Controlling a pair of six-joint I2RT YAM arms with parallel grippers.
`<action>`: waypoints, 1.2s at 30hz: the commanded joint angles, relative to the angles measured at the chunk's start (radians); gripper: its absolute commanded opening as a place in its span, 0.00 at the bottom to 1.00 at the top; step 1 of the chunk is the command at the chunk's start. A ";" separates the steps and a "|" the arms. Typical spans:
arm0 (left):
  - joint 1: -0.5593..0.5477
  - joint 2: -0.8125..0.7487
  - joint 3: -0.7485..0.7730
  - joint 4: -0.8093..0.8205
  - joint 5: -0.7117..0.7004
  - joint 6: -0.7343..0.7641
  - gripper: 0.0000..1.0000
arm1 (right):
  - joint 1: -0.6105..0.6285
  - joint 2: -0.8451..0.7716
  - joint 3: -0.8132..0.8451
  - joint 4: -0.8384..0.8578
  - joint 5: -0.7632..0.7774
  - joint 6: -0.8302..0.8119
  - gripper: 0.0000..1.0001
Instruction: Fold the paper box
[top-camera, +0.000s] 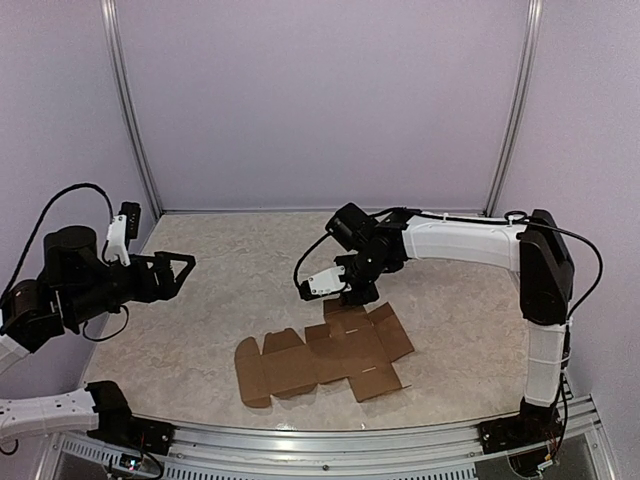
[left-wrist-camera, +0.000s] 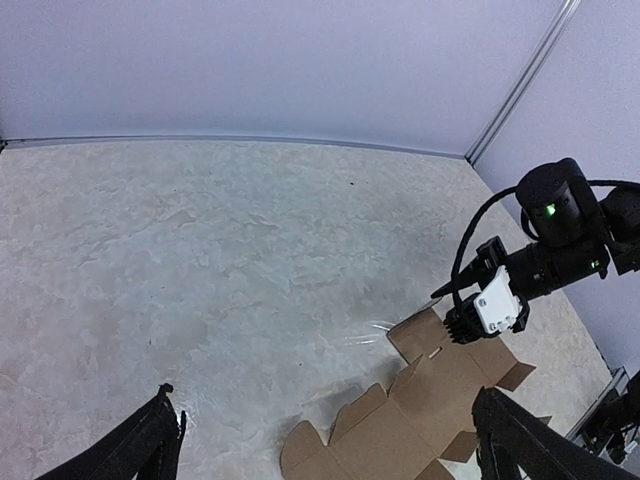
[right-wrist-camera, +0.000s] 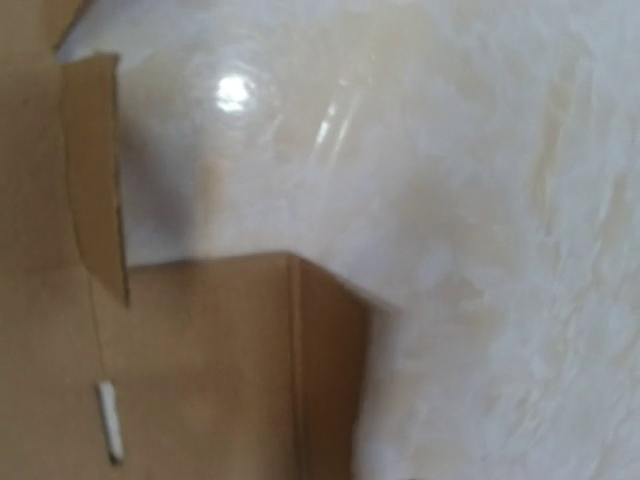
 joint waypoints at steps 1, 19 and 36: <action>0.004 -0.011 -0.011 -0.020 -0.019 -0.009 0.99 | -0.010 -0.059 -0.008 0.024 -0.050 0.017 0.43; 0.007 0.039 0.000 0.011 -0.023 0.059 0.99 | -0.101 -0.535 -0.395 0.248 0.007 0.721 0.99; 0.018 0.104 -0.004 0.079 0.018 0.092 0.99 | -0.273 -0.799 -0.787 0.289 -0.019 1.359 0.97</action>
